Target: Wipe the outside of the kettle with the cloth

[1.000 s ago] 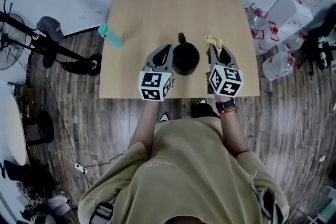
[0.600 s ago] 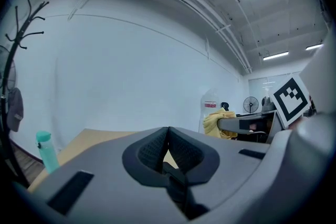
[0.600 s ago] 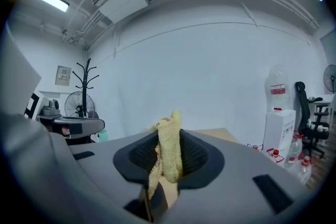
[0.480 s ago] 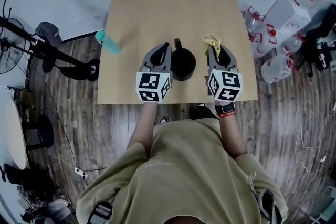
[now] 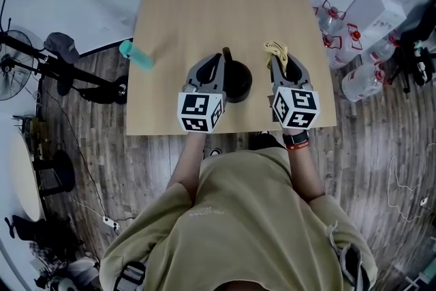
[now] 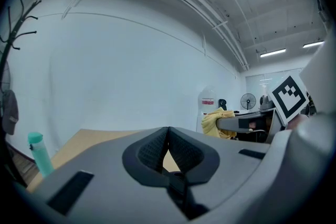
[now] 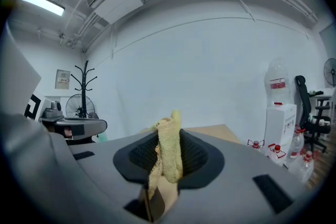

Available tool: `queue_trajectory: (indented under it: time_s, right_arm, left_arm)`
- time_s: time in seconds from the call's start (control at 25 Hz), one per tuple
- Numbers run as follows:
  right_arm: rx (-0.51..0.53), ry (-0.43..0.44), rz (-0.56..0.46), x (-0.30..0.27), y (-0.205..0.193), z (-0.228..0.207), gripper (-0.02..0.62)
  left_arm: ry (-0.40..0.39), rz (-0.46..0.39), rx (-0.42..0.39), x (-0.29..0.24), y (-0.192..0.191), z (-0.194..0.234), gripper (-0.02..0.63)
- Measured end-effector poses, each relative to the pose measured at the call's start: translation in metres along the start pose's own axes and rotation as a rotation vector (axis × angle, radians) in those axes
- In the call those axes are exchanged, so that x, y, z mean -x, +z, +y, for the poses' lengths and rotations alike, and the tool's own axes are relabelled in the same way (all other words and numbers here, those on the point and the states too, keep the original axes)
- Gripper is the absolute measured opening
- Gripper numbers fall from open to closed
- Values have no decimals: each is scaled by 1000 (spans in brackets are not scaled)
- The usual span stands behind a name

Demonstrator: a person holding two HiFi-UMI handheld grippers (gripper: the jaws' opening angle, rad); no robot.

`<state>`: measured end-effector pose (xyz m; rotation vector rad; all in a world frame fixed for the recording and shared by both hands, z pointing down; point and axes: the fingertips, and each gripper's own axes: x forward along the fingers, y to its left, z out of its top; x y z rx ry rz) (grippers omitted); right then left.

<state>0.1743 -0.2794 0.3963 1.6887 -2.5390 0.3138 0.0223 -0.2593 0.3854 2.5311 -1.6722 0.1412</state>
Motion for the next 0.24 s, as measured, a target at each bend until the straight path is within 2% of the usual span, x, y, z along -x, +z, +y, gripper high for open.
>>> queue_trajectory:
  time_s: [0.24]
  right_arm:
    - [9, 40, 50, -7, -15, -27, 114]
  left_arm:
    - [36, -3, 3, -15, 0, -1, 25]
